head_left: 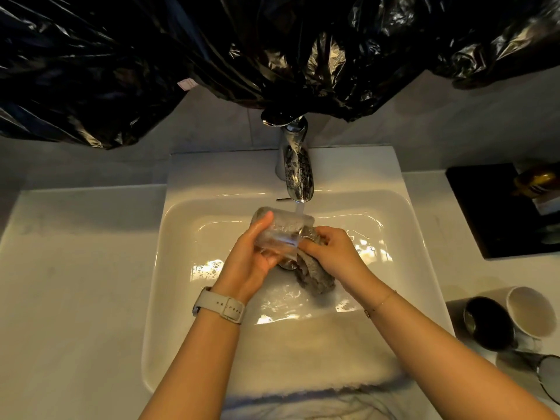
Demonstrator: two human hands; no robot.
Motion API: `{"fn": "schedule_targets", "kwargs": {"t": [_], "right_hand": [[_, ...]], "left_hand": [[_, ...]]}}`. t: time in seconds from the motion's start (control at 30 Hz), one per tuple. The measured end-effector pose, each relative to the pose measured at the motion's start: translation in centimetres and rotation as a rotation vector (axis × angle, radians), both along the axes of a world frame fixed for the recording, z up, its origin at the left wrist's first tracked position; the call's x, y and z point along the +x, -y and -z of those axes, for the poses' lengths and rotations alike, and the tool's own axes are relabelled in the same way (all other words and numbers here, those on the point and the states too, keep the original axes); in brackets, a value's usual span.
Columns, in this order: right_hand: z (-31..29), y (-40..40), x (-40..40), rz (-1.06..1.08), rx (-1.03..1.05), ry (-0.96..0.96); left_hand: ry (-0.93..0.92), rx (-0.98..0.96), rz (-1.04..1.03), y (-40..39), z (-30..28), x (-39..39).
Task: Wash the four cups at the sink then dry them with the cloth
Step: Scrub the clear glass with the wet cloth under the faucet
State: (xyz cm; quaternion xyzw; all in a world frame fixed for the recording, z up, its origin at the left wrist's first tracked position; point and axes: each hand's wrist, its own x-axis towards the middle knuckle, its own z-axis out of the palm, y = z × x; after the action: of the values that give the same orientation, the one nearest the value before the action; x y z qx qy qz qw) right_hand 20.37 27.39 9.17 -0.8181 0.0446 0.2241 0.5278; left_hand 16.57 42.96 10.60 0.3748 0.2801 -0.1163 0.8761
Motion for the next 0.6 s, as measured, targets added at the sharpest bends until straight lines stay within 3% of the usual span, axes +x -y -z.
{"fn": "schedule_targets", "kwargs": {"t": [0.23,0.4,0.6], "right_hand": [[-0.9,-0.1,0.4,-0.22,-0.288,0.294],[-2.0,-0.7,1.4,-0.271,-0.241,0.396],[-1.9,-1.6,3.7,-0.383,-0.38,0.437]], "left_hand": [[-0.014,0.34,0.217,-1.1,0.6,0.1],[-0.194,0.06,0.211,-1.3,1.1,0.5],[-0.2,0.075,0.179,-1.4,1.4,1.0]]}}
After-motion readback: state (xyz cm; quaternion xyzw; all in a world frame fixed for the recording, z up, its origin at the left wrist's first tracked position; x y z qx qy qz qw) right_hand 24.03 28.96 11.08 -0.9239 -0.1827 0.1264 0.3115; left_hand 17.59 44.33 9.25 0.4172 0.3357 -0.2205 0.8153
